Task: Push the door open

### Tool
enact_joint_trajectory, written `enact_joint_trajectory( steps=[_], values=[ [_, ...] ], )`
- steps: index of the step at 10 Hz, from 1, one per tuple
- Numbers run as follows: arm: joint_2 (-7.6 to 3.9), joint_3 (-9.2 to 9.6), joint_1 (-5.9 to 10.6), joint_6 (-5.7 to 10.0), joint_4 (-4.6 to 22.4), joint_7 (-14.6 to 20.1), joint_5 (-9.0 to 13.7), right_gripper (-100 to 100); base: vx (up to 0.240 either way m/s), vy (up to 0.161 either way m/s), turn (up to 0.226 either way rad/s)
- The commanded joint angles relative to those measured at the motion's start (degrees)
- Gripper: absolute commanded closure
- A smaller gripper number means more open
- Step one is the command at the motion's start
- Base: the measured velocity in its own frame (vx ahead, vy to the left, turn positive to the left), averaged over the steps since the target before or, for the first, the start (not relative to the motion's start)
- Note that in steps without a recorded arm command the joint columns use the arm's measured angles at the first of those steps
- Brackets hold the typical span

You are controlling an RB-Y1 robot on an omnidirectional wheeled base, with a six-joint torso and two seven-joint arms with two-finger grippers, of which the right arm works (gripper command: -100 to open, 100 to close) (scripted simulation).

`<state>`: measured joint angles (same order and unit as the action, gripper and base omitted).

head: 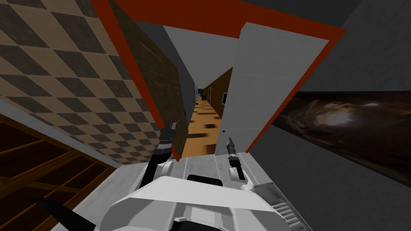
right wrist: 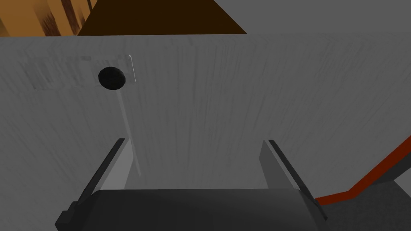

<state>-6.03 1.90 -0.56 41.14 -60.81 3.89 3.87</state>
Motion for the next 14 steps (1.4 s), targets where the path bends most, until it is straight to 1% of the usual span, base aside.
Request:
enact_joint_trajectory(
  steps=[1,2,3,4,5,7,8,12,14],
  values=[
    [-0.08,-0.1,1.17,0.66,2.9,0.0,0.1,-100,0.008,-0.072,0.124],
    [-0.08,-0.1,1.17,0.66,3.0,0.0,0.1,-100,0.009,-0.059,0.065],
    [-0.17,-0.17,2.07,1.11,5.2,0.0,0.2,-100,0.015,-0.061,0.099],
    [-0.24,-0.24,2.92,1.53,6.6,0.0,0.2,-100,0.016,-0.09,0.209],
    [-0.24,-0.24,2.92,1.53,7.3,0.0,0.2,-100,0.015,-0.076,0.053],
    [-0.38,-0.38,4.6,2.37,10.9,0.0,0.3,-100,0.025,-0.084,0.12],
    [-0.38,-0.38,4.6,2.37,11.5,0.0,0.3,-100,0.024,-0.086,0.068],
    [-0.57,-0.61,7.47,3.8,18.5,0.0,0.6,-100,0.021,-0.09,0.123],
    [-0.63,-0.71,8.63,4.38,21.4,0.0,0.7,-100,0.017,-0.107,0.126]
  ],
)
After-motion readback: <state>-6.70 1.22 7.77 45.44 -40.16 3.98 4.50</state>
